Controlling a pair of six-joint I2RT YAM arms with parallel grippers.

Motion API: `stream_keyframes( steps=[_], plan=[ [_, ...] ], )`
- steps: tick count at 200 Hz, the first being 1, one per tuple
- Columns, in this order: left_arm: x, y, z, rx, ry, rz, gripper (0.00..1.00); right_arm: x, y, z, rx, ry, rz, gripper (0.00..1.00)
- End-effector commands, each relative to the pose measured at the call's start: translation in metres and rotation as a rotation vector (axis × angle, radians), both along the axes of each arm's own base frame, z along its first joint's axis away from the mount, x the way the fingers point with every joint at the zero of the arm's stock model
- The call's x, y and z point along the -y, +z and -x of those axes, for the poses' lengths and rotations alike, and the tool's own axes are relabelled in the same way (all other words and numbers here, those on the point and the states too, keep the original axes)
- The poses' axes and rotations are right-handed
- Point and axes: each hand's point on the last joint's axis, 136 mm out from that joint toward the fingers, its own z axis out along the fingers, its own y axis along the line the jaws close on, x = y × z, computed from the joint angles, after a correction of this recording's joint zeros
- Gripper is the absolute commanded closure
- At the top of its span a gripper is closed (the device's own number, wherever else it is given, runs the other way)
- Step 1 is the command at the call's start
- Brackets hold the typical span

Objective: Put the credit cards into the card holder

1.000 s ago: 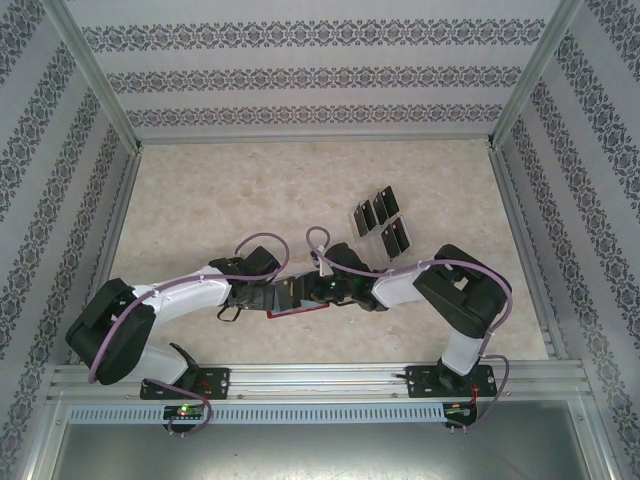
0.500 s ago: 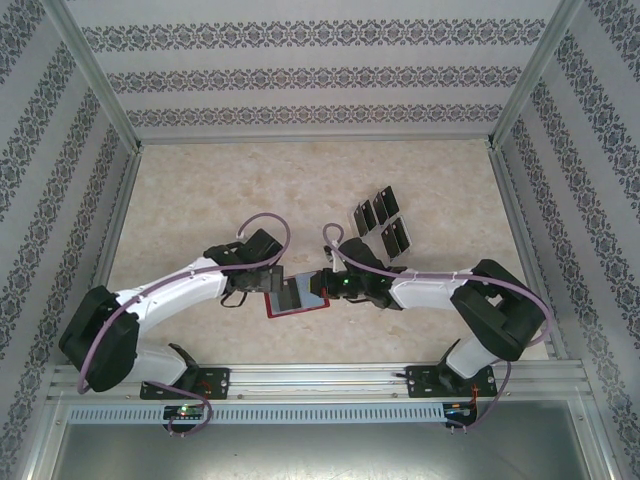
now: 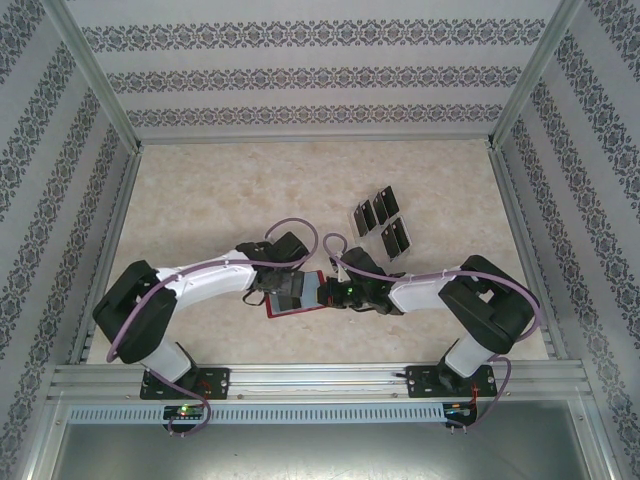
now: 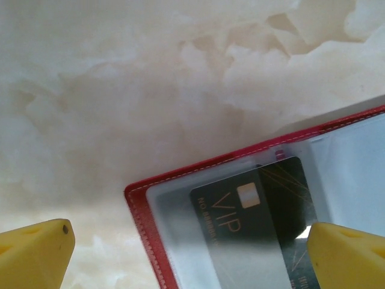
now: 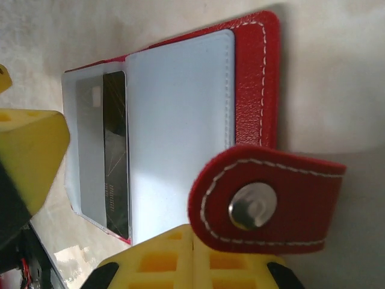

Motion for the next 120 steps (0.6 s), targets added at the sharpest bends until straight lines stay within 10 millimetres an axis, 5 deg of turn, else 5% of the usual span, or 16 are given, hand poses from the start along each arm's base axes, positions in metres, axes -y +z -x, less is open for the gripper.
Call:
stream_keyframes(
  steps=[1, 120],
  plan=[
    [0.017, 0.001, -0.006, 0.019, -0.003, 0.036, 0.00, 0.009, -0.011, -0.003, -0.001, -0.033, 0.029, 1.00],
    [0.012, -0.024, 0.006, -0.021, -0.001, 0.007, 0.00, 0.013, -0.019, -0.003, -0.028, -0.052, 0.052, 1.00]
  ],
)
